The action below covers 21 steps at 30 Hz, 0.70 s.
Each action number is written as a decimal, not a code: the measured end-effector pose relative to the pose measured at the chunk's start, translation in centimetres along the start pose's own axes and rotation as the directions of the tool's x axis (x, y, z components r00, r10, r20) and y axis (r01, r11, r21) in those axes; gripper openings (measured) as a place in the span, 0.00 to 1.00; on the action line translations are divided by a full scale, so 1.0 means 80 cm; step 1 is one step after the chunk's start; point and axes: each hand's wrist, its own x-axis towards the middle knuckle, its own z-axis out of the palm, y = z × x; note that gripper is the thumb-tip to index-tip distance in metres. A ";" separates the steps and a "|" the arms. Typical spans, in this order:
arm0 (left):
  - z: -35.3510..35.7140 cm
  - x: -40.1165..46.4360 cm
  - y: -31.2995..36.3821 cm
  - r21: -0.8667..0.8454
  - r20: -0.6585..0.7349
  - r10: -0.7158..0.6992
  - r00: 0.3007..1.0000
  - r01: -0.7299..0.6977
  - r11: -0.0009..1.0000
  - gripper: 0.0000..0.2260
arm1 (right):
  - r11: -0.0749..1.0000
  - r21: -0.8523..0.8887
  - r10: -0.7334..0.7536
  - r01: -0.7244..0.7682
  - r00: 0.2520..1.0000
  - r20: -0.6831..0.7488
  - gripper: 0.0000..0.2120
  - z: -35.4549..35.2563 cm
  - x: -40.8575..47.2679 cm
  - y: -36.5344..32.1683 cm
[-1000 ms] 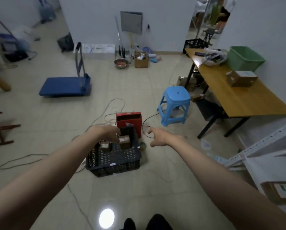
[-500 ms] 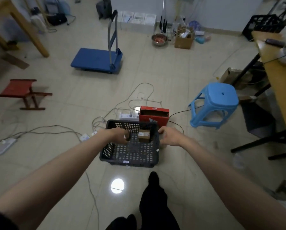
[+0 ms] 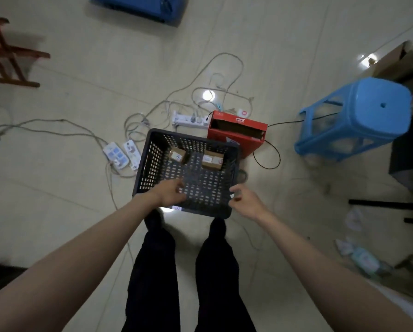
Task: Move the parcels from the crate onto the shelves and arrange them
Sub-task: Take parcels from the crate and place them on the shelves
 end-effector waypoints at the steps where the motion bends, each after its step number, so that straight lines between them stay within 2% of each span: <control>1: 0.001 0.023 -0.008 -0.037 -0.002 -0.002 1.000 0.001 0.999 0.22 | 0.999 0.033 0.015 -0.015 1.000 -0.014 0.18 0.008 0.023 0.002; 6: 0.021 0.153 -0.047 -0.313 -0.003 -0.030 1.000 0.028 0.949 0.18 | 0.974 0.206 0.097 -0.090 0.995 -0.026 0.18 0.055 0.157 0.028; 9: 0.055 0.237 -0.077 -0.398 -0.060 -0.063 0.996 0.034 0.917 0.18 | 0.933 0.330 0.175 -0.141 0.982 -0.074 0.19 0.093 0.246 0.060; 15: 0.127 0.394 -0.130 -0.471 -0.042 -0.087 0.995 0.057 0.880 0.21 | 0.865 0.472 0.249 -0.170 0.962 -0.109 0.23 0.151 0.414 0.116; 21: 0.178 0.533 -0.160 -0.446 -0.125 -0.088 0.988 0.023 0.895 0.24 | 0.839 0.530 0.251 -0.123 0.952 -0.176 0.35 0.185 0.555 0.147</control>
